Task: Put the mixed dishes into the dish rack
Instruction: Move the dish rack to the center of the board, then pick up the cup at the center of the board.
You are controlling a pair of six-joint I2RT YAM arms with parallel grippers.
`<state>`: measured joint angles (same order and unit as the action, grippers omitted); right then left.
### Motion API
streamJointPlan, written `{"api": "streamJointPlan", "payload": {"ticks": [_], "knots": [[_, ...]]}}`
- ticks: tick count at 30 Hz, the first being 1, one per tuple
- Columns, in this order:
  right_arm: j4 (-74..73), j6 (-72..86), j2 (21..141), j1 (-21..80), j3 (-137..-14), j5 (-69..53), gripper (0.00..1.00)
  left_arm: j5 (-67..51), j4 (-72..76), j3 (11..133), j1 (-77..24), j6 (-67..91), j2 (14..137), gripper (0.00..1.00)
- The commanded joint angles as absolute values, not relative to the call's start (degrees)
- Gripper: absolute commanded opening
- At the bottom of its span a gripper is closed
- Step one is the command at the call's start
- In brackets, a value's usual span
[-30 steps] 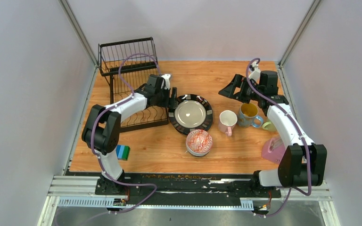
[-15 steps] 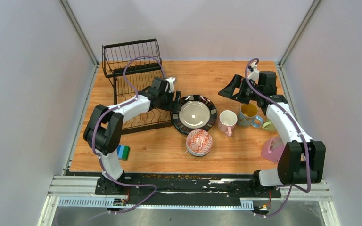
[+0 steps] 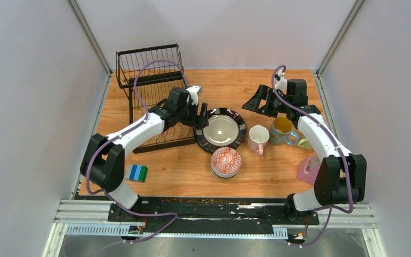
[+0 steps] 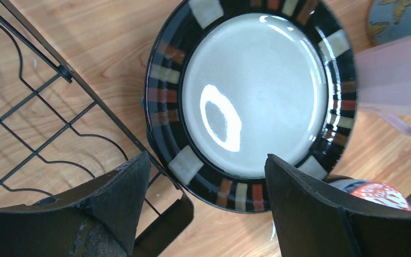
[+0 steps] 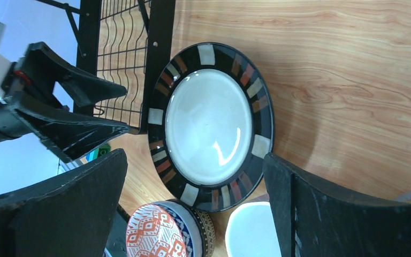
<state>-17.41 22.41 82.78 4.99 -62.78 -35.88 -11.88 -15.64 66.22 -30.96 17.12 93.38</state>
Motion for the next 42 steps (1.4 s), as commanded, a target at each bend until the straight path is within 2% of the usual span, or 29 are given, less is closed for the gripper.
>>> {"api": "streamJointPlan", "payload": {"ticks": [1,6,12,19,22,24,30,38,42], "knots": [[-17.83,21.98,82.54,6.08,-65.83,-36.06,1.00,-12.07,-15.65,65.68,-31.38,14.68,87.85,0.86],[-17.91,21.68,80.59,6.23,-65.22,-34.27,1.00,-14.77,-16.50,63.47,-31.38,13.25,83.43,0.85],[-18.72,23.54,77.34,6.15,-64.16,-20.13,1.00,-17.06,-18.54,63.44,-31.38,12.49,80.83,0.84],[-18.72,23.01,72.45,6.17,-62.12,-16.50,1.00,-19.85,-15.85,63.34,-31.42,15.11,78.19,0.84],[-18.77,23.16,69.59,6.15,-60.85,-5.88,1.00,-19.59,-10.09,64.83,-33.02,19.37,78.71,0.83],[-18.55,26.65,67.22,6.07,-59.36,6.41,1.00,-18.43,-8.22,67.84,-35.80,21.56,81.56,0.83],[-17.81,24.92,64.93,6.02,-58.37,3.21,1.00,-13.86,-12.93,80.28,-44.66,20.45,93.29,0.81],[-17.64,28.94,58.78,6.05,-54.90,16.80,1.00,-10.42,-20.41,90.04,-48.78,20.04,104.71,0.78],[-15.98,27.96,56.75,5.98,-53.89,17.95,1.00,-9.58,-21.61,93.13,-50.07,21.50,108.76,0.76]]}}
